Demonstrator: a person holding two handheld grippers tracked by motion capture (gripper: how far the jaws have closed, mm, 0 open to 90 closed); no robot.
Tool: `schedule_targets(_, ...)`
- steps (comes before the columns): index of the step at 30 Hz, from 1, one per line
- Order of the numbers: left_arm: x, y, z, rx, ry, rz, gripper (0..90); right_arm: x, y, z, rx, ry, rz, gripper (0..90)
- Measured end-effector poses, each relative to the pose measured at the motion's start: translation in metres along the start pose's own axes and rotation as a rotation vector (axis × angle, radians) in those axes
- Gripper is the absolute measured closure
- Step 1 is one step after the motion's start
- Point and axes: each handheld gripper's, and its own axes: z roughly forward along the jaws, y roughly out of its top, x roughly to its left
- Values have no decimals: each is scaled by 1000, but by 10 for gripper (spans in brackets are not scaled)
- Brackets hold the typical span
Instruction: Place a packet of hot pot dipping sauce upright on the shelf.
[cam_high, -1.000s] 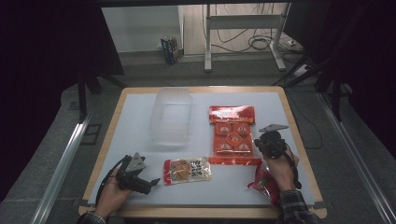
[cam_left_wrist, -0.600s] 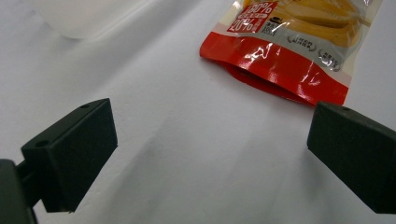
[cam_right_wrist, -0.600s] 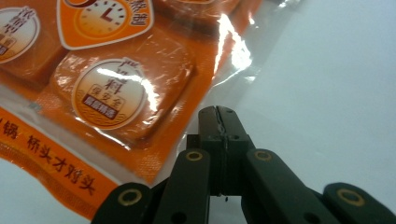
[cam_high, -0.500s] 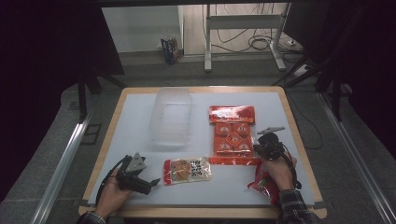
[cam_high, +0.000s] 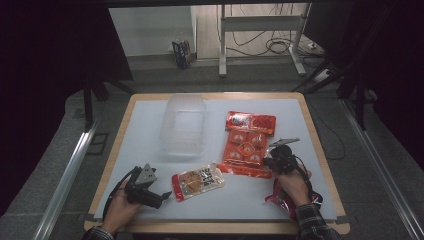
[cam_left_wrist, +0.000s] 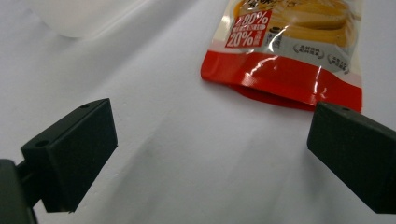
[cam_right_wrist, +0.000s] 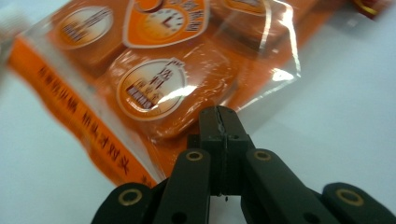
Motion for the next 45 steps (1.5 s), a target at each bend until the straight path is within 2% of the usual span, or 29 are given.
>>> schedule_targets(2,0,0,0,0,0,0,15,3,0,1,2,6,-11,892)
schedule_targets(3,0,0,0,0,0,0,15,9,1,2,3,24,-23,891)
schedule_targets(10,0,0,-1,-3,3,-4,16,24,4,9,-2,117,-40,891)
schedule_targets(11,0,0,-1,-3,3,-4,15,24,4,9,-2,117,-40,891)
schedule_targets(12,1,0,-1,-4,5,-4,15,29,5,12,-3,143,-48,891)
schedule_targets(13,1,0,-1,-4,5,-4,15,29,5,12,-3,143,-48,891)
schedule_targets(14,1,0,-1,-5,5,-6,15,38,8,16,-8,182,-52,891)
schedule_targets(15,1,0,-1,-5,5,-6,15,38,8,16,-8,182,-52,891)
schedule_targets(16,1,0,-1,-5,5,-6,15,45,11,19,-11,195,-70,891)
schedule_targets(17,1,0,-1,-4,5,-6,15,56,15,23,-14,190,-111,891)
schedule_targets(18,1,0,-1,-4,5,-6,15,56,15,23,-14,190,-111,891)
schedule_targets(19,1,0,-1,-4,5,-6,15,62,18,25,-15,181,-133,890)
schedule_targets(23,1,0,-1,-5,6,-7,15,59,19,24,-18,210,-130,889)
schedule_targets(25,1,-1,-2,-7,5,-10,15,54,20,22,-21,201,-130,887)
schedule_targets(26,2,-1,-2,-9,6,-12,15,48,20,16,-31,157,-133,860)
schedule_targets(27,2,-1,-2,-9,6,-12,15,48,20,16,-31,157,-133,860)
schedule_targets(29,2,-1,-2,-9,6,-12,15,34,19,5,-63,117,-108,802)
schedule_targets(30,2,-1,-2,-9,6,-12,15,34,19,5,-63,117,-108,802)
schedule_targets(31,2,-1,-2,-8,6,-12,15,29,19,1,-70,98,-102,778)
schedule_targets(32,1,-1,-2,-12,6,-15,15,18,17,-6,-87,67,-91,728)
schedule_targets(34,1,-1,-2,-9,6,-14,16,8,15,-12,-96,36,-77,666)
schedule_targets(35,1,-1,-2,-9,6,-14,15,8,15,-12,-96,36,-77,666)
schedule_targets(36,1,-1,-2,-9,7,-13,15,-3,13,-18,-102,11,-64,591)
schedule_targets(38,1,-1,-1,-9,7,-14,15,-15,11,-22,-111,-4,-43,518)
schedule_targets(39,1,-1,-2,-4,7,-9,15,-15,11,-22,-111,-4,-43,518)
schedule_targets(40,1,-1,-1,-2,8,-8,15,-27,9,-24,-124,-18,-16,447)
schedule_targets(42,1,-1,-1,-1,7,-7,15,-32,8,-24,-127,-20,-8,412)
schedule_targets(43,1,-1,-1,0,8,-7,15,-44,7,-24,-126,-31,13,341)
schedule_targets(45,1,-1,0,1,7,-9,15,-56,6,-21,-117,-42,25,304)
